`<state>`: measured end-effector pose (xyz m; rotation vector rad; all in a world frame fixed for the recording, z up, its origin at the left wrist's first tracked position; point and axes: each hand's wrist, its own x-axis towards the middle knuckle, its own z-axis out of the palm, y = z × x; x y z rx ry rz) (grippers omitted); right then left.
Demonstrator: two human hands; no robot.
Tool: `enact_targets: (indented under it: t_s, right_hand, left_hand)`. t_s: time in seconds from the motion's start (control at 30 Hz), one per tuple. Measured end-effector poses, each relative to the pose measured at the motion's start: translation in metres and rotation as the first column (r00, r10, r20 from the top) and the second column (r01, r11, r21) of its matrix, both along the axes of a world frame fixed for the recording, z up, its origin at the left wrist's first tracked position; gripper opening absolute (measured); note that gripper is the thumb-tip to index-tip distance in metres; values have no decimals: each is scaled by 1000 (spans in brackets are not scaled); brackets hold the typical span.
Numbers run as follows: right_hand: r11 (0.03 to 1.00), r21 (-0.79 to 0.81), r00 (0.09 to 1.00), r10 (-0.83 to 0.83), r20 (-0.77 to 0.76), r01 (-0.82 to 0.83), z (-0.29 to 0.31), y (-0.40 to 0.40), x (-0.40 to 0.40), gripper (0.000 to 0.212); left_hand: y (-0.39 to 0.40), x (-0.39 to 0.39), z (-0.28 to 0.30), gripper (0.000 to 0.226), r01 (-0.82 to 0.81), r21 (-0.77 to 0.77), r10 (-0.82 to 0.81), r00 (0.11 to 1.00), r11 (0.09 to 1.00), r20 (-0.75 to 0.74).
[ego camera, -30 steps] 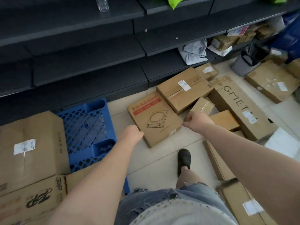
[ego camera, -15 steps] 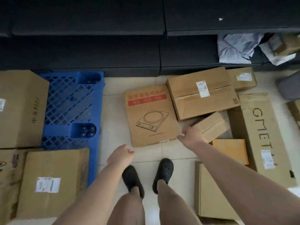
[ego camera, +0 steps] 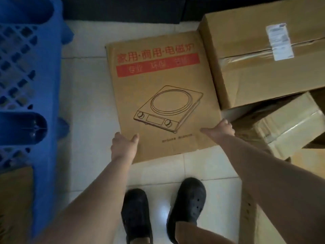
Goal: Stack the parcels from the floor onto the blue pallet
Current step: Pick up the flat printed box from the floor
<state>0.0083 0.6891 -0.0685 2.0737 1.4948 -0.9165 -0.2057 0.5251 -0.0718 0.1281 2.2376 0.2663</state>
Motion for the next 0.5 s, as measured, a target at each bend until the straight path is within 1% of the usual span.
enact_targets:
  t_s: [0.03,0.1,0.17,0.23,0.3,0.37,0.43,0.5]
  right_hand:
    - [999,-1,999,-36,-13,36,-19,2,5,100]
    - [986,4,982,-164,-94,165,-49,5,13,111]
    - [958,38,948,-275,-160,284,-66,7,18,114]
    - [935,72,925,-330,-190,348,-69,8,14,112]
    - [927,79,916,-346,-205,368,-60,4,4,107]
    - [931,77,922,-338,-188,356,-37,-7,-4,102]
    - [934,84,925,-325,-199,346,-1,-24,-16,96]
    - [938,81,919,-308,-245,336,45,-39,-35,92]
  left_hand:
    - [-1,-3,-20,70,-59,7,58,998,998,15]
    - [-3,-5,-51,75,-180,32,176,979,983,98]
    - [-4,-3,-70,76,-321,92,303,938,942,167]
    - [-7,-4,-73,77,-402,156,380,912,902,153]
    - [-11,-9,-62,75,-432,193,420,902,881,102]
    - [-21,-17,-34,70,-464,195,463,885,864,54]
    - [-34,-28,6,68,-478,216,488,873,851,8]
    - [-49,-46,54,68,-476,242,500,865,845,-43]
